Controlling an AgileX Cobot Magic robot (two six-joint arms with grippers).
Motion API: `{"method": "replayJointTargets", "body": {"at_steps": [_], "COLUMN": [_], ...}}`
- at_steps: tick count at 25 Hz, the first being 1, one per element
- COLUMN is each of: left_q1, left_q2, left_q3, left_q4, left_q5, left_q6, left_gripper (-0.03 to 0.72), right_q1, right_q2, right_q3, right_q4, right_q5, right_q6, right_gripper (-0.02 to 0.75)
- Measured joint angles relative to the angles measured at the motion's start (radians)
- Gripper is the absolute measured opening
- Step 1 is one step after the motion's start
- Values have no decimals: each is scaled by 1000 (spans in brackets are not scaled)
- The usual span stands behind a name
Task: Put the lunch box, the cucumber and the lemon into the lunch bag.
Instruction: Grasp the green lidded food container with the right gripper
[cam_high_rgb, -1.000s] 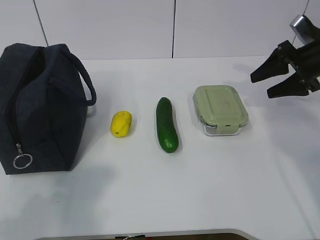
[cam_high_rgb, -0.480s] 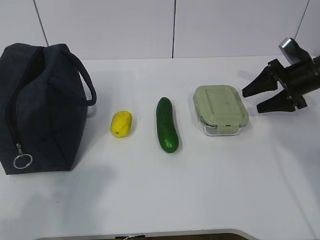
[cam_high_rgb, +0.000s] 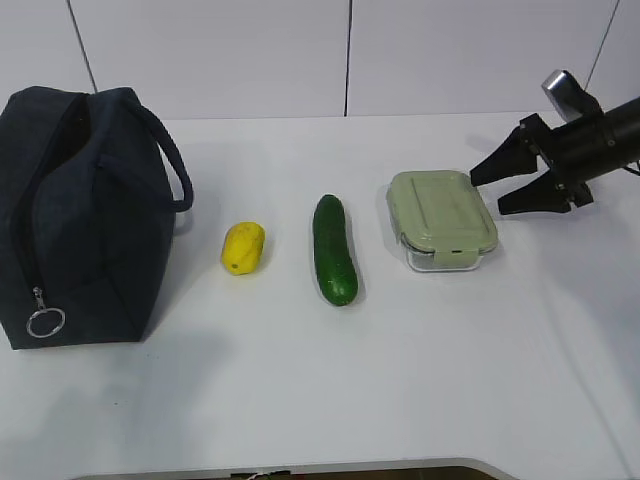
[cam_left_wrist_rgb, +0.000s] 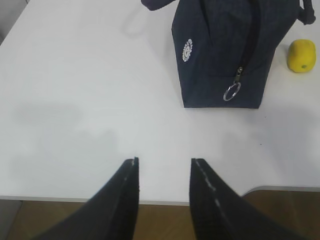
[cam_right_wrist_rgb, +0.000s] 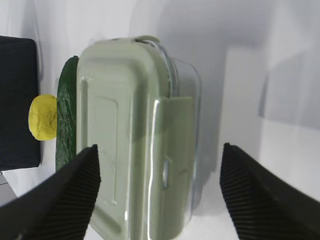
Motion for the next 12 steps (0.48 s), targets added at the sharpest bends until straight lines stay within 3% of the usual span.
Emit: {"method": "replayJointTargets", "body": {"at_steps": [12], "left_q1": [0], "left_q2": [0], "left_q3": [0], "left_q4": [0], "left_q5": [0], "left_q6": [0], "left_gripper": [242], "right_q1": [25], "right_q2": [35], "right_q3": [-13], "right_q4": [2], "right_q5": [0], "right_q6": [-2], "right_gripper": [592]}}
